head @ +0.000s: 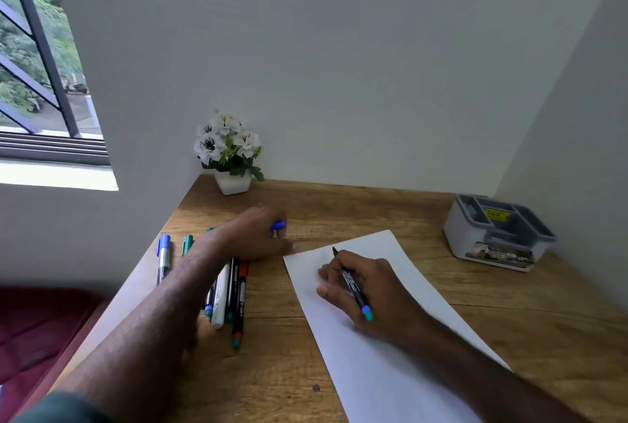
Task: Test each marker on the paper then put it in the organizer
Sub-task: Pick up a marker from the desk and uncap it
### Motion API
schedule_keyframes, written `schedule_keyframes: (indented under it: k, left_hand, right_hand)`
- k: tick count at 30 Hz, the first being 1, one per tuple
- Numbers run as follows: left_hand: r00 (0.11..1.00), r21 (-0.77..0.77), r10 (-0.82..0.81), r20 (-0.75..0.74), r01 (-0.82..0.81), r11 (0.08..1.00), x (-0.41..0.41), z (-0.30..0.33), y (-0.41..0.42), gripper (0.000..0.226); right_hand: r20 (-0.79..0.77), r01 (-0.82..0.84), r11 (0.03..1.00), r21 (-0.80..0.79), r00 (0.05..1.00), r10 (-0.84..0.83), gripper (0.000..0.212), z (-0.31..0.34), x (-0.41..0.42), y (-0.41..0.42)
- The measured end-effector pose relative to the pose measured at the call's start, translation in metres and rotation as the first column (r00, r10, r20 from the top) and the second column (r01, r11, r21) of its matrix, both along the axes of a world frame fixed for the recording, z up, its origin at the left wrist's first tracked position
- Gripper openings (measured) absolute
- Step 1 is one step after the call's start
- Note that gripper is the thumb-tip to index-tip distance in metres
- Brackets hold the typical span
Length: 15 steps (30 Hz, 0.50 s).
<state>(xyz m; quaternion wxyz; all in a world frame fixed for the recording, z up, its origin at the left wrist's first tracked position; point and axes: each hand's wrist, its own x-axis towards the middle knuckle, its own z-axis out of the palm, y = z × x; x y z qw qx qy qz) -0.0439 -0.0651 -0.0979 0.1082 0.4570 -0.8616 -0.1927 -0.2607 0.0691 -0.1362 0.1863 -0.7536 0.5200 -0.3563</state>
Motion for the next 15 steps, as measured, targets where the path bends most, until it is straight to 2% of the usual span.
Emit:
schedule_keyframes:
  k: [2,6,8,11,13,15]
  left_hand:
    - [0.999,0.02,0.002,0.035,-0.003,1.0,0.0,0.0,0.001,0.035]
    - [1.0,0.04,0.007,0.027,-0.008,0.999,0.002,-0.002,0.0,0.038]
    - [1.0,0.043,0.01,0.001,-0.01,0.999,0.002,-0.001,0.001,0.038]
    - [1.0,0.046,0.018,-0.015,-0.017,0.999,0.003,-0.002,0.0,0.039]
    - [0.999,0.051,0.017,-0.026,-0.016,0.999,0.005,-0.004,-0.004,0.039]
    - [0.999,0.066,0.023,-0.035,-0.02,0.998,0.008,-0.006,-0.008,0.04]
  right_hand:
    - [0.029,-0.022,1.0,-0.01,0.999,0.022,0.023,0.002,0.002,0.001]
    - [0.024,-0.016,0.997,-0.076,1.0,0.018,0.019,0.009,0.0,-0.011]
    - [-0.052,0.016,0.996,-0.086,0.998,-0.02,0.015,0.009,-0.01,-0.02]
    - [-0.251,0.16,0.982,-0.102,0.951,-0.181,0.017,0.002,-0.035,-0.032]
    - [-0.308,0.242,0.966,-0.092,0.916,-0.259,0.023,-0.005,-0.046,-0.035]
    - [-0.326,0.251,0.965,-0.08,0.908,-0.264,0.028,-0.012,-0.05,-0.036]
